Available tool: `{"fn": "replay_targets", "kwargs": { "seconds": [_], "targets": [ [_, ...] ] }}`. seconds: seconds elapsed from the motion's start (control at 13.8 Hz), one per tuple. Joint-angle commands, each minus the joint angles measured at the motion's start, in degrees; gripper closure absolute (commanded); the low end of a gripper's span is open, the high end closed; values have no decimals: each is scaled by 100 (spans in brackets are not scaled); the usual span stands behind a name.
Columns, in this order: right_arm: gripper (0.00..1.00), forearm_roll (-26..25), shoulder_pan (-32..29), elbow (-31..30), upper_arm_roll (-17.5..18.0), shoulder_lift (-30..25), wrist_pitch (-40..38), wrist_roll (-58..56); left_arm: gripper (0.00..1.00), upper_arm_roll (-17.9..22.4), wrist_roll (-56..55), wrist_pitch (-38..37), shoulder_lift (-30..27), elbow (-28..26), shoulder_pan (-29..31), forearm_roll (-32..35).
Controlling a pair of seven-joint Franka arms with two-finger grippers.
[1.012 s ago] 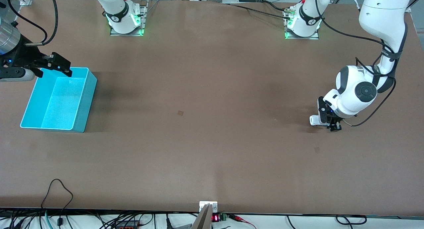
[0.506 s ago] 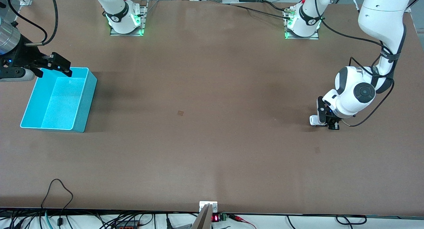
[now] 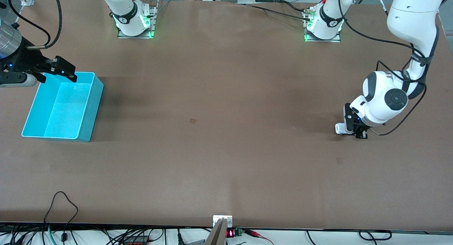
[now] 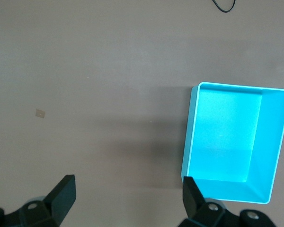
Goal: Wind and store white jeep toy
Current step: 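Lower the left gripper onto the jeep and press it down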
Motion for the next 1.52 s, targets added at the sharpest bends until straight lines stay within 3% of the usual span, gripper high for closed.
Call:
{"fn": "replay_targets", "kwargs": {
  "seconds": [0.0, 0.51, 1.23, 1.37, 1.45],
  "targets": [
    [0, 35, -17, -135, -6, -120, 61, -60, 83, -55, 453, -139, 346, 53, 420, 108],
    [0, 44, -17, -135, -6, -120, 61, -60, 83, -47, 1256, -148, 513, 220, 1281, 108],
    [0, 44, -17, -135, -6, -120, 61, -60, 83, -46, 1739, -289, 583, 413, 1537, 108],
    [0, 44, -17, -135, -6, -120, 61, -60, 80, -47, 1730, -289, 583, 413, 1537, 117],
    [0, 44, -17, -135, -6, -120, 61, -60, 71, -55, 1739, -289, 575, 422, 1528, 117]
  ]
}}
